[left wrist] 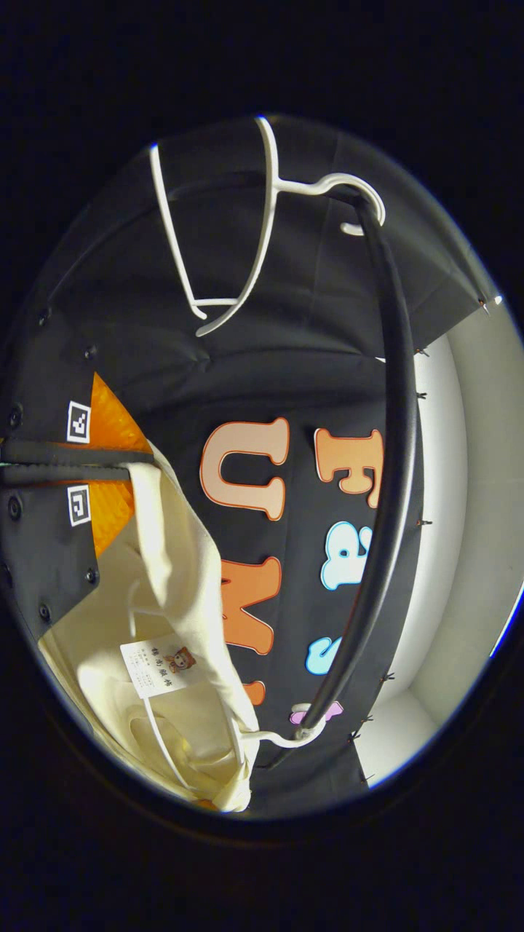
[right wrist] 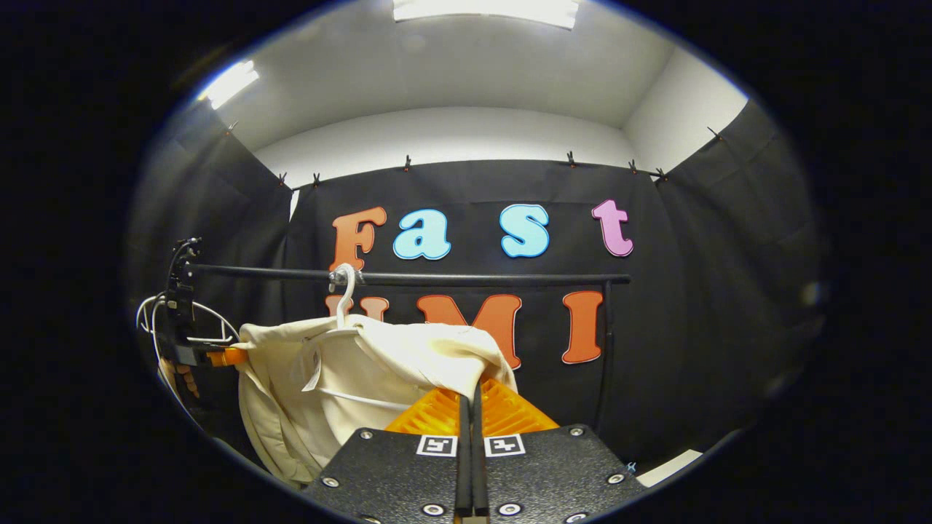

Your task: Grasp the clothes on the hanger with both hands and then place them into the laundry hamper below.

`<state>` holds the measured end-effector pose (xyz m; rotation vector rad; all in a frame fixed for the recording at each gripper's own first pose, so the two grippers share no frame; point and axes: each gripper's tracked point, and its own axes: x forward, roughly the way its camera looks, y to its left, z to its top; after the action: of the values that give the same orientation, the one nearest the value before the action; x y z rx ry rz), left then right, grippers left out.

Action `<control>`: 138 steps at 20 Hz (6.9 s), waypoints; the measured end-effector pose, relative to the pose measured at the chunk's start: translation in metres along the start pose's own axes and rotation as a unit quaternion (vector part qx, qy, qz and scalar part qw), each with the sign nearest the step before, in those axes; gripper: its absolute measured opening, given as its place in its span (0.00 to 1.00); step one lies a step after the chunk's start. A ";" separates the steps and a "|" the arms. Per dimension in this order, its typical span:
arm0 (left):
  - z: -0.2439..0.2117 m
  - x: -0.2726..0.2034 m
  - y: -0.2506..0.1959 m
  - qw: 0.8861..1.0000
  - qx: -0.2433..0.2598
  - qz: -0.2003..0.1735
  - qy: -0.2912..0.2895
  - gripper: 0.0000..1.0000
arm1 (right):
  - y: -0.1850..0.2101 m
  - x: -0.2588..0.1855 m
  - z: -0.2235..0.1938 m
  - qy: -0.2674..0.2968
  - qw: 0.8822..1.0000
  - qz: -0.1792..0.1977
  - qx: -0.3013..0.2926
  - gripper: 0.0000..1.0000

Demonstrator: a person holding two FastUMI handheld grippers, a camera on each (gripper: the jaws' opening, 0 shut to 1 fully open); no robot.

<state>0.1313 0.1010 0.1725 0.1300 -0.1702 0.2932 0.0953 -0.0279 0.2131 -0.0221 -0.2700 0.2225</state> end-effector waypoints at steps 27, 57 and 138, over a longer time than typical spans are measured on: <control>-0.001 0.046 -0.032 0.999 0.002 -0.051 0.019 0.07 | -0.081 0.028 -0.078 0.102 0.989 0.007 0.105 0.00; -0.112 -0.017 0.032 0.992 -0.015 0.004 0.123 0.07 | -0.036 -0.025 -0.167 0.193 0.974 0.040 0.116 0.00; -0.397 -0.164 -0.097 0.860 -0.033 -0.081 0.502 0.90 | 0.059 -0.121 -0.466 0.493 0.866 -0.003 0.077 0.95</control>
<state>0.0647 0.0239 -0.2562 -0.0890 0.8716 0.1566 0.0929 0.0068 -0.2708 0.0258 0.7769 0.2010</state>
